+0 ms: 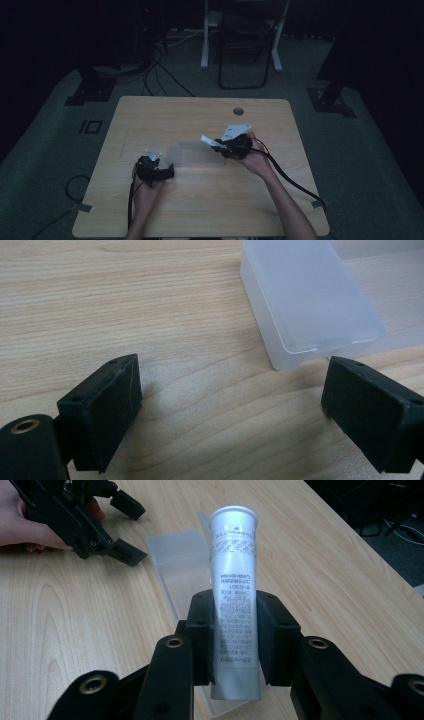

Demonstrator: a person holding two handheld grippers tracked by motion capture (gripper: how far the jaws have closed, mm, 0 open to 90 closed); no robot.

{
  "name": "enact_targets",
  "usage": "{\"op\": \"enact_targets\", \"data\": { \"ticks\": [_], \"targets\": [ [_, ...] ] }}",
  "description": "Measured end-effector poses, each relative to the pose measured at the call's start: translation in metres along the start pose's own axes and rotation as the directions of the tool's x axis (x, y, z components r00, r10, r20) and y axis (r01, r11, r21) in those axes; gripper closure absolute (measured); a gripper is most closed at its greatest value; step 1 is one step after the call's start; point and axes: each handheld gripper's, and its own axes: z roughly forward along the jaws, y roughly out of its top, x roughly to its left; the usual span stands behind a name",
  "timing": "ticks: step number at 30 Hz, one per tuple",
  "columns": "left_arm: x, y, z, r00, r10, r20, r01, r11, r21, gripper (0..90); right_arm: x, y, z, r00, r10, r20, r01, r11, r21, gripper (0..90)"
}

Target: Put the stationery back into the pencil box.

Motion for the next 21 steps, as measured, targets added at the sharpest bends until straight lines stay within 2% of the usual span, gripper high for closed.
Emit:
{"op": "enact_targets", "data": {
  "ticks": [21],
  "targets": [
    [0.0,0.0,0.0,1.0,0.0,0.0,0.0,1.0,0.0,9.6,0.002,-0.004,0.018,0.9999,-0.002,-0.015,0.002,1.0,0.007,71.1]
  ]
}}
